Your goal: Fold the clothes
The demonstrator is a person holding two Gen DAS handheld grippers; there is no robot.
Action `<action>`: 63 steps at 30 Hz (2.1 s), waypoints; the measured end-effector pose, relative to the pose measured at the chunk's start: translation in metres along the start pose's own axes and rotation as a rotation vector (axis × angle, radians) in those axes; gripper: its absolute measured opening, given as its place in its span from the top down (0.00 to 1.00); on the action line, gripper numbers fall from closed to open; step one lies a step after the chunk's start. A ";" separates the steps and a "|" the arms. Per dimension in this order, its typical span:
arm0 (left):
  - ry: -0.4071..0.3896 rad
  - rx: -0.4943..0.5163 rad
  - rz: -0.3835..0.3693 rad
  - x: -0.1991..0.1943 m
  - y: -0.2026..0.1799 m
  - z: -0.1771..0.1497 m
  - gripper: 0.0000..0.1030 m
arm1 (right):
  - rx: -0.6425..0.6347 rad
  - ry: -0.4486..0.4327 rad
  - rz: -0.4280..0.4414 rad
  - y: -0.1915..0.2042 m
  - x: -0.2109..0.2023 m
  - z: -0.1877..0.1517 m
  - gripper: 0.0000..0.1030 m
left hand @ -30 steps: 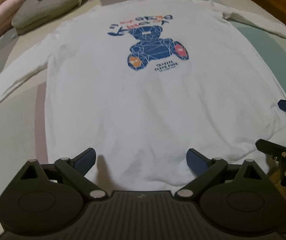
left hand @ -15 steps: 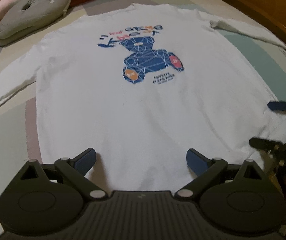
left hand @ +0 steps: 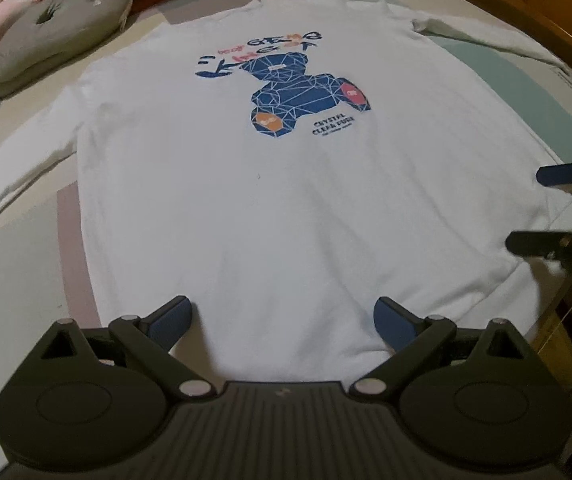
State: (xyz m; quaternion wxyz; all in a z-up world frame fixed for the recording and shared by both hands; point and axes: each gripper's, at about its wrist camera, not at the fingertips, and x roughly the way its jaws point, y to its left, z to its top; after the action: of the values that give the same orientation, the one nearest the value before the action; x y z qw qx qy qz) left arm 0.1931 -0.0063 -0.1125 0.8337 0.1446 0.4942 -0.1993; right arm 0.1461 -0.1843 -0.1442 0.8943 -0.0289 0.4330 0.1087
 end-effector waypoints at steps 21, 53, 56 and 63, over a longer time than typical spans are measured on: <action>0.007 0.118 -0.080 0.004 0.014 -0.001 0.00 | 0.040 0.157 -0.060 0.007 0.015 0.023 0.00; 0.072 -0.114 0.120 0.002 -0.006 -0.001 0.00 | -0.035 -0.017 0.022 0.003 0.009 0.004 0.00; 0.052 -0.107 0.133 0.000 -0.008 -0.003 0.00 | -0.059 -0.022 0.045 0.001 0.004 0.000 0.00; -0.126 0.092 0.200 -0.024 -0.039 -0.007 0.01 | -0.038 -0.057 0.123 -0.011 -0.020 0.000 0.00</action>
State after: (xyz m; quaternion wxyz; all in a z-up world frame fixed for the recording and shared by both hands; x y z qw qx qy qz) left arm 0.1585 -0.0329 -0.0966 0.8713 0.2187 0.4143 -0.1462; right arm 0.1364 -0.1983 -0.1295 0.8971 -0.0162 0.4064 0.1726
